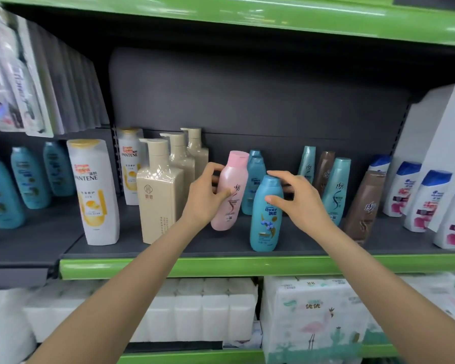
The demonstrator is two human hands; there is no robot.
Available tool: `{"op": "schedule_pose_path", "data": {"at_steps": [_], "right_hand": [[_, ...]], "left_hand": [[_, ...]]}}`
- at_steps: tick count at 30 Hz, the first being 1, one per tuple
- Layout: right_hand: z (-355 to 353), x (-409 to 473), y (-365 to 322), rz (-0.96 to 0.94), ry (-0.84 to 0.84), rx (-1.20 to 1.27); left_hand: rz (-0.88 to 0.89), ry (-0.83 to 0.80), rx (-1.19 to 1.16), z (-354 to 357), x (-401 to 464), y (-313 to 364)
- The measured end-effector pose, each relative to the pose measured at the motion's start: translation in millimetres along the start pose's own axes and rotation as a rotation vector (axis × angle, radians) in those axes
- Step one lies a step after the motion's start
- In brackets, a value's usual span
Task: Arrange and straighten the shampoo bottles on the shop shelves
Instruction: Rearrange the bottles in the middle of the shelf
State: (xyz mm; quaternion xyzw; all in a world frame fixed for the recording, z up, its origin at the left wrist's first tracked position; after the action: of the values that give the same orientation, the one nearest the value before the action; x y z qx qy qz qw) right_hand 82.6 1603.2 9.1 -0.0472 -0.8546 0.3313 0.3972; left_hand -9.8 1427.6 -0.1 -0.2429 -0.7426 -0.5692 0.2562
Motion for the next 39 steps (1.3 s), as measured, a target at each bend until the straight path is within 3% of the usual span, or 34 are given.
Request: {"op": "schedule_pose_path", "data": {"at_steps": [4, 6, 11, 15, 18, 21, 26, 29, 33, 39], "right_hand": [[-4, -9, -30, -0.180, 0.187, -0.043], [-1, -10, -48, -0.205, 0.166, 0.068], [19, -22, -74, -0.053, -0.024, 0.248], [29, -34, -80, 0.194, 0.083, 0.592], [33, -42, -83, 0.247, 0.133, 0.674], [36, -49, -83, 0.287, 0.153, 0.742], [30, -56, -69, 0.354, 0.237, 0.883], [30, -60, -65, 0.377, 0.205, 0.990], [31, -60, -64, 0.347, 0.092, 1.046], [25, -63, -51, 0.371, 0.117, 0.983]], "left_hand": [[0.089, 0.027, -0.001, -24, -14, 15], [0.161, 0.028, 0.052, -34, -20, 22], [0.269, -0.007, 0.189, -50, -36, 27], [0.344, -0.045, 0.326, -60, -50, 35], [0.403, -0.035, 0.394, -66, -60, 37], [0.389, -0.066, 0.296, -71, -60, 34], [0.211, -0.350, 0.115, -84, -65, 6], [0.133, -0.417, 0.091, -93, -70, -3], [0.222, -0.330, 0.175, -100, -68, -5], [0.413, -0.108, 0.420, -113, -67, -6]]}}
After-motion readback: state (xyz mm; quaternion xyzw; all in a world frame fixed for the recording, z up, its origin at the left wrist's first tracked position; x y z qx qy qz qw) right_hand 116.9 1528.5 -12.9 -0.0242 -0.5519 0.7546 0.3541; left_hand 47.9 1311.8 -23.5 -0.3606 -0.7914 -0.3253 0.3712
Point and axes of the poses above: each hand's wrist, its own x-axis towards the middle knuckle, its own z-axis out of the palm, y = z × x, the point moved 3 cm from there along x, towards the middle knuckle, and after that the axes turned 12 degrees about y, right-handed, at the moved point
